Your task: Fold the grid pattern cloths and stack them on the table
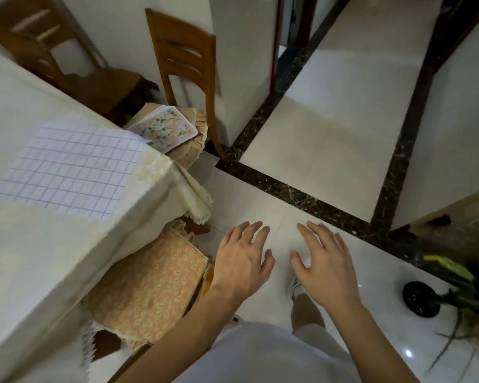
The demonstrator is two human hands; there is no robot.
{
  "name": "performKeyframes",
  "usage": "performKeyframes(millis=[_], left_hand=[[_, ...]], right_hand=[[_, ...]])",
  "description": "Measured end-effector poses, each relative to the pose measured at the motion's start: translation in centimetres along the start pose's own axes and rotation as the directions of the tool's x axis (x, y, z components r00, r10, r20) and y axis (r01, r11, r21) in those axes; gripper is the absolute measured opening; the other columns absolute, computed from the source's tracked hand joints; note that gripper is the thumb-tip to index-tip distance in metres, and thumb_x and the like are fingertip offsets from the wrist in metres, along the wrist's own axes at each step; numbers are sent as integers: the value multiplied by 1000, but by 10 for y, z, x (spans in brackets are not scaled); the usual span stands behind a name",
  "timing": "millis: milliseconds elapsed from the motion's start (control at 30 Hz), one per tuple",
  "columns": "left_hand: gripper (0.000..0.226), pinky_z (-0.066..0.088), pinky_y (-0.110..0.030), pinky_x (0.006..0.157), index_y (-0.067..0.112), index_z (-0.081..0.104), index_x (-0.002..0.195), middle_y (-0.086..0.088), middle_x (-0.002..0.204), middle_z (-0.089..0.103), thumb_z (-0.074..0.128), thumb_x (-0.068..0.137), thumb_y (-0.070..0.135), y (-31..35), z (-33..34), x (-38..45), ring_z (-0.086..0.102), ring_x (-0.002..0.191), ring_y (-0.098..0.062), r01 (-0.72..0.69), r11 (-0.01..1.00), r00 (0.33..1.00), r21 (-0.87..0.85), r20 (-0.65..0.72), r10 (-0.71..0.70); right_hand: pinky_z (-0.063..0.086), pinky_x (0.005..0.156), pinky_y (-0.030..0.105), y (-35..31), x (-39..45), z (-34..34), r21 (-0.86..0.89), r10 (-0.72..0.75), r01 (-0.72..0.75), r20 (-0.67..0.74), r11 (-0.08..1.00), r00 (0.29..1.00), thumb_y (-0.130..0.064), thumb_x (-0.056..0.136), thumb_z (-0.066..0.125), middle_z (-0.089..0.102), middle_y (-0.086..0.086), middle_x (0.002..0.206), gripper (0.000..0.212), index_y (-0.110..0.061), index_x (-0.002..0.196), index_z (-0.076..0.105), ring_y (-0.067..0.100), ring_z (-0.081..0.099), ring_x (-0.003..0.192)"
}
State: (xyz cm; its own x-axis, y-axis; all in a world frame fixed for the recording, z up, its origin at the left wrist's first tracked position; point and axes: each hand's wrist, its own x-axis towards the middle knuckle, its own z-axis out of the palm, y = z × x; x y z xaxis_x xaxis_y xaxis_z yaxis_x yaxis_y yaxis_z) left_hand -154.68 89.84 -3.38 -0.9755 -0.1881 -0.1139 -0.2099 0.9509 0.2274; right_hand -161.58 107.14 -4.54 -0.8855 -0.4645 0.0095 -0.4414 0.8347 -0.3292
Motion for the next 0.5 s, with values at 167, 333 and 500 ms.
performKeyframes(millis=[167, 333, 500], left_hand=[[55, 36, -43, 115, 25, 44, 144, 2, 149, 48, 33, 96, 49, -5, -1, 67, 42, 138, -22, 178, 984, 984, -27, -26, -178], [53, 31, -37, 115, 28, 38, 147, 6, 153, 41, 36, 99, 49, -1, -10, 140, 37, 140, -18, 362, 928, 931, -85, -14, -365], [52, 37, -36, 110, 26, 44, 144, 6, 148, 47, 40, 97, 46, -4, -25, 192, 43, 134, -18, 509, 850, 851, -137, -68, -520]], right_hand=[[35, 112, 48, 16, 95, -1, 40, -144, 142, 38, 989, 989, -37, 88, 69, 55, 7, 142, 56, -17, 139, 57, 27, 51, 132], [34, 113, 47, 36, 196, -15, 80, -290, 284, 81, 956, 954, -39, 91, 62, 54, 7, 142, 53, -16, 139, 56, 26, 51, 131], [31, 116, 46, 36, 279, -22, 117, -432, 417, 152, 901, 889, -45, 91, 48, 51, 4, 145, 58, -18, 142, 53, 23, 46, 136]])
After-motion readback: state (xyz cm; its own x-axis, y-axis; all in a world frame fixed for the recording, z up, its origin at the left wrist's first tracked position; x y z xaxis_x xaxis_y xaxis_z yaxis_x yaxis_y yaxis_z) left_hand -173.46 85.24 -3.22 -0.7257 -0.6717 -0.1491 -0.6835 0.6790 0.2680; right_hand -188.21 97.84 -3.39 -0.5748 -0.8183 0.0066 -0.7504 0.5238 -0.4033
